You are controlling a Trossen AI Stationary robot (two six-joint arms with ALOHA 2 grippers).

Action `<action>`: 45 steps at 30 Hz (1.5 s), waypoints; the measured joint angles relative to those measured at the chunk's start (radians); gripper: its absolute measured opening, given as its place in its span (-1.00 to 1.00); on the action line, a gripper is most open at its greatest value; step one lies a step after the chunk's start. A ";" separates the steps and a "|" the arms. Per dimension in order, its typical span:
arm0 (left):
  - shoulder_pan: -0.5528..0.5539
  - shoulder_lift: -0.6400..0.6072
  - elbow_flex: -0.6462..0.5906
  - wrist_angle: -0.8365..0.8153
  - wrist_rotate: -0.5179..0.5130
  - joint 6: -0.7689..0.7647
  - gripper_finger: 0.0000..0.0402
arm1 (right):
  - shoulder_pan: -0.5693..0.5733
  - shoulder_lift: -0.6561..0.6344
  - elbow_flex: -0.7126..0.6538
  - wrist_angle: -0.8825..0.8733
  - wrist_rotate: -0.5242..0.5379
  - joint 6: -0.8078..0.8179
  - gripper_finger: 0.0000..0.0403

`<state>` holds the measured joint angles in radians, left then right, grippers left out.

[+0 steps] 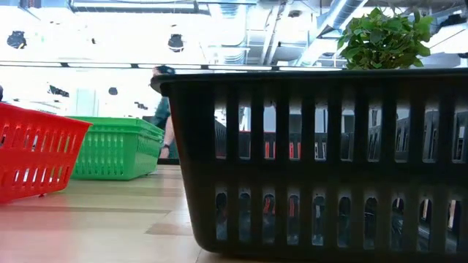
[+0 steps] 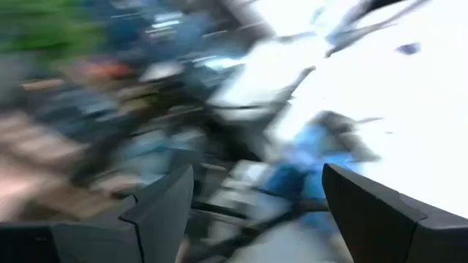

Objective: Stack baskets by color
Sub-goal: Stack the bottom black bin on top of the top black bin

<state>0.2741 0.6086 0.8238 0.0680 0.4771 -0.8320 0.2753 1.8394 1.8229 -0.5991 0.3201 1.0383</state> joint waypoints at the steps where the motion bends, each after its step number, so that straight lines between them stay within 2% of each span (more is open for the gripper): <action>1: -0.001 0.001 0.001 0.087 0.033 -0.066 0.44 | 0.018 -0.042 0.000 -0.002 0.021 -0.039 -0.41; 3: -0.004 0.001 0.001 0.249 0.039 -0.193 0.44 | 0.060 -0.133 0.000 0.008 0.094 -0.110 -0.41; 6: -0.015 0.001 0.001 0.437 -0.043 -0.287 0.44 | 0.149 -0.273 0.001 0.011 0.238 -0.251 -0.41; 9: -0.019 0.000 0.046 0.468 -0.129 -0.278 0.44 | 0.267 -0.404 0.001 0.009 0.425 -0.406 -0.41; 12: -0.019 0.019 0.156 0.355 -0.156 -0.192 0.44 | 0.396 -0.516 0.002 0.003 0.624 -0.518 -0.41; 14: -0.019 0.042 0.247 0.226 -0.133 -0.126 0.44 | 0.475 -0.569 0.003 -0.007 0.737 -0.564 -0.41; 18: -0.019 0.104 0.423 -0.087 -0.114 -0.013 0.44 | 0.601 -0.633 0.002 -0.051 0.845 -0.579 -0.41; 24: -0.019 0.185 0.647 -0.536 -0.119 0.137 0.44 | 0.709 -0.666 0.002 -0.123 0.887 -0.573 -0.41; 30: -0.025 0.238 0.693 -0.773 -0.124 0.134 0.44 | 0.739 -0.655 0.001 -0.235 0.887 -0.446 -0.41; 34: -0.072 0.287 0.692 -0.960 -0.127 0.123 0.44 | 0.737 -0.607 0.001 -0.402 0.878 -0.219 -0.41; 39: -0.196 0.373 0.692 -1.145 -0.177 0.115 0.44 | 0.737 -0.511 0.001 -0.668 0.785 0.204 -0.41; 45: -0.344 0.480 0.691 -1.169 -0.303 0.111 0.44 | 0.728 -0.371 0.000 -0.835 0.698 0.560 -0.41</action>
<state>-0.0700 1.0890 1.5150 -1.1014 0.1737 -0.7207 1.0038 1.4680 1.8233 -1.4345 1.0182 1.5987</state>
